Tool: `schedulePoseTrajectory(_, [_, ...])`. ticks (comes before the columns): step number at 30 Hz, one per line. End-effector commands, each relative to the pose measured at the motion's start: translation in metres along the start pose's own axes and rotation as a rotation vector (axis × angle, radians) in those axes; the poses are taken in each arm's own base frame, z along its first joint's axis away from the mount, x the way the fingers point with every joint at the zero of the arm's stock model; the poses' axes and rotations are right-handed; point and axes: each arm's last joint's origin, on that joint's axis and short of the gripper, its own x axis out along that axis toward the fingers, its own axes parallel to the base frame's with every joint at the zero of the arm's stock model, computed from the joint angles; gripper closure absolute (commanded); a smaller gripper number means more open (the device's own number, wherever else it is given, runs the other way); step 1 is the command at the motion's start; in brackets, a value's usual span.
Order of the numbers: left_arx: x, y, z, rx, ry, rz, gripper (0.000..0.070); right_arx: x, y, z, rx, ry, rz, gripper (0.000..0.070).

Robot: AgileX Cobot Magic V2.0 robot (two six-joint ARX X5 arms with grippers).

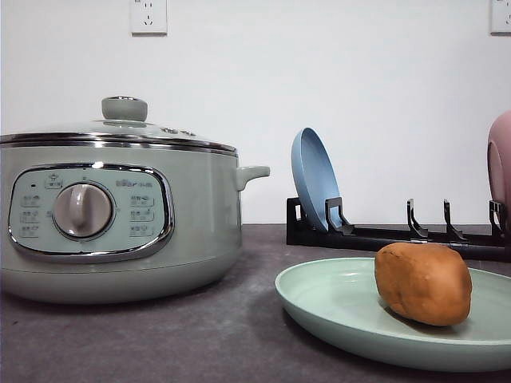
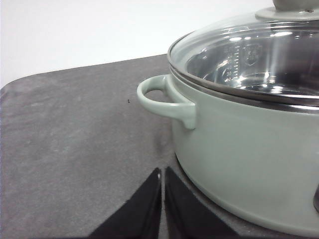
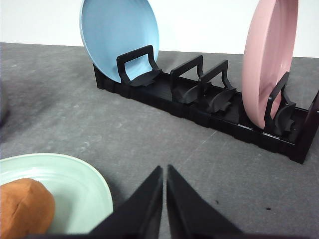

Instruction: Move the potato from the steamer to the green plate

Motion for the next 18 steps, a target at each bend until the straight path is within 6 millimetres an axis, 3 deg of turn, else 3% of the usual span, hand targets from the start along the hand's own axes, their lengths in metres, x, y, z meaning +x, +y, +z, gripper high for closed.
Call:
schedulePoseTrajectory(1, [0.0018,-0.0007,-0.0073,-0.007,0.026,-0.001,0.0698,0.0003,0.0001,-0.0012,-0.007,0.002,0.001,0.0700])
schedulePoseTrajectory(18, [0.0018,-0.0007,-0.0073,-0.007,0.025,-0.001,0.0698,0.0003,0.0001,-0.0012,-0.007,0.002,0.001,0.0700])
